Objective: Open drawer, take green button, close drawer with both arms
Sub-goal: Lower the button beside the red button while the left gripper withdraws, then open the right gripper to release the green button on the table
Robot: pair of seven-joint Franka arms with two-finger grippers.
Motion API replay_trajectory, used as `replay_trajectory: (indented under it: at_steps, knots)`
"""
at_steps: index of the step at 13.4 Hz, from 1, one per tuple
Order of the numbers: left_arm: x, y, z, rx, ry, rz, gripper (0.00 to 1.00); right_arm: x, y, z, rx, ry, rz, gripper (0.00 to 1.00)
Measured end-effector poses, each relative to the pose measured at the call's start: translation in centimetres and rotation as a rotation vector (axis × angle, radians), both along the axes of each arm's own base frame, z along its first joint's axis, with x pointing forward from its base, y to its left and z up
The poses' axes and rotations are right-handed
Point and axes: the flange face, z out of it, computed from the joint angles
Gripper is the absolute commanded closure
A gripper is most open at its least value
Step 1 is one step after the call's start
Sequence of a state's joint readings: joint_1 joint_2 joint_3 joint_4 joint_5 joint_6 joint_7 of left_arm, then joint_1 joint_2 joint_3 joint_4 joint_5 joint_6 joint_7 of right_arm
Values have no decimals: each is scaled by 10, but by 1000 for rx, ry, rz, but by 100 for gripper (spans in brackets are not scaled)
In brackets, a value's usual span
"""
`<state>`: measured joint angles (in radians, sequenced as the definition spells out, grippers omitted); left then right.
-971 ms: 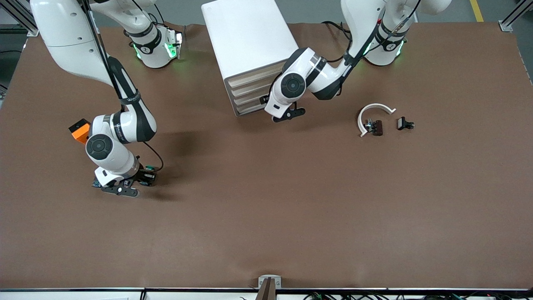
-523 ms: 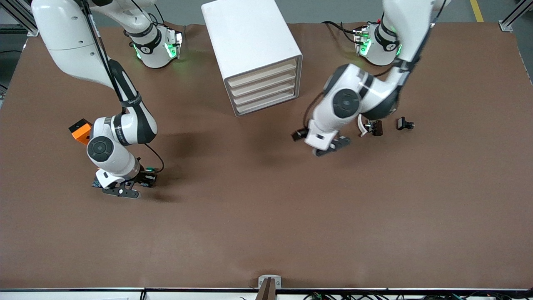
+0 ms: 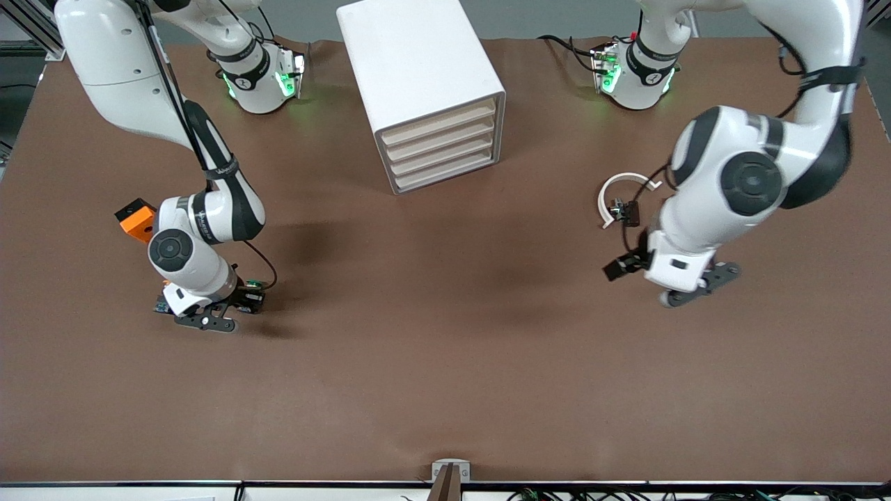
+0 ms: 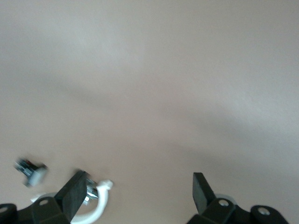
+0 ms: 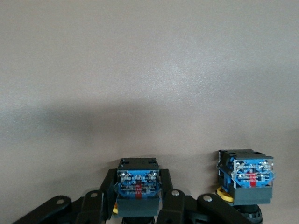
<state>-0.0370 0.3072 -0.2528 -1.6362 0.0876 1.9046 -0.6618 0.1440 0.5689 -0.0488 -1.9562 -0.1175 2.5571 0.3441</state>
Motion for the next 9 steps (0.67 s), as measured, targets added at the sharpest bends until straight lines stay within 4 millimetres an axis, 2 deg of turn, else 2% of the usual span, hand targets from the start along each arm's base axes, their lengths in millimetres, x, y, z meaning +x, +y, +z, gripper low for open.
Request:
replay_trajectory:
  at_steps: [3,4,5,9]
  knots:
    - [18,57,29,3,-30,-114,0,2,10,0,2,-3,15,100]
    - [20,72,42,14,-30,-138,0,2,12,0,3,-4,18,90]
    - [20,82,56,33,-29,-154,0,2,12,0,3,-3,19,1]
    - [0,93,110,82,-22,-190,0,4,12,-3,1,4,18,0]
